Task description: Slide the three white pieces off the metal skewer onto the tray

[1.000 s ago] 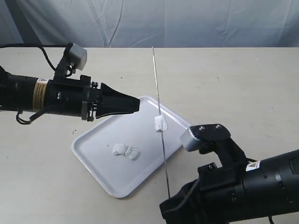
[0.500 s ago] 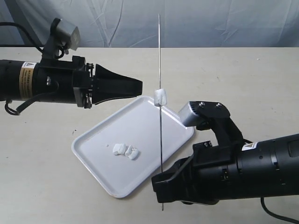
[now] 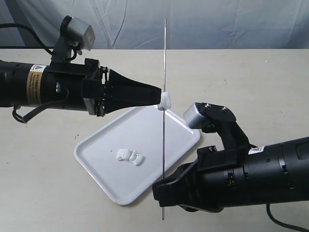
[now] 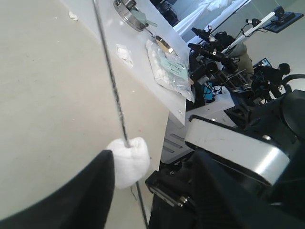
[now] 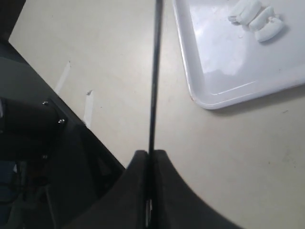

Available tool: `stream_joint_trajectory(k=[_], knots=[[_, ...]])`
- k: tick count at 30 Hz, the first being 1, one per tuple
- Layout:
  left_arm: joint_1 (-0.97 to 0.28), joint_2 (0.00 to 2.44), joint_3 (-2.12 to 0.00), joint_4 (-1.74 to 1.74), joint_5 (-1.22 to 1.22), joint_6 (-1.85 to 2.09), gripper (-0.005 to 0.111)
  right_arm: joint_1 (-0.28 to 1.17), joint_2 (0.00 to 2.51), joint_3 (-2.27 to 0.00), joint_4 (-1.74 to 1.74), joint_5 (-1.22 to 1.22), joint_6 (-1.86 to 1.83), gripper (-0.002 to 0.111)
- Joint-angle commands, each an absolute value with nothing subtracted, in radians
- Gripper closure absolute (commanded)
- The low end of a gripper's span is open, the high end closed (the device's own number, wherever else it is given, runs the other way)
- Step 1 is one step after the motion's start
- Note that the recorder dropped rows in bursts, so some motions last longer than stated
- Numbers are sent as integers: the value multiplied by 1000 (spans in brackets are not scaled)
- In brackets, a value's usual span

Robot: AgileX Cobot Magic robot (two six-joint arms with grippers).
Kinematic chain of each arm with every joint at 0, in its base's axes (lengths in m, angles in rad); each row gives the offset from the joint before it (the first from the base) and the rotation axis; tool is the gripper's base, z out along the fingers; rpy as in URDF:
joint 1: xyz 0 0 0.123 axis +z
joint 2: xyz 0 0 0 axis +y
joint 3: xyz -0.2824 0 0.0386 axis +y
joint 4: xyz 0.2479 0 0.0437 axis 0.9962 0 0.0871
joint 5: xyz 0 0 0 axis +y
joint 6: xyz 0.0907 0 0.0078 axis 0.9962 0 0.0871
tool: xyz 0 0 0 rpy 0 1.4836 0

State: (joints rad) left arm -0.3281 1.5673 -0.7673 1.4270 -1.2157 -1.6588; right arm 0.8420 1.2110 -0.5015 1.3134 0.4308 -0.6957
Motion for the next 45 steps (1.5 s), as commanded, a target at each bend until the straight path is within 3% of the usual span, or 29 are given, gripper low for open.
stream_joint_trajectory(k=[1,35,45], knots=[[-331,1560,-769,1439,-1221,-1648,59,838,1211,-534,1317,458,-706,109],[-331,1560,-769,1396,-1221,-1668,59,838,1213,-549,1284,426,-706,109],[-331,1560,-769,1394,-1221,-1672,78,838,1215,-544,1283,408,-706,109]])
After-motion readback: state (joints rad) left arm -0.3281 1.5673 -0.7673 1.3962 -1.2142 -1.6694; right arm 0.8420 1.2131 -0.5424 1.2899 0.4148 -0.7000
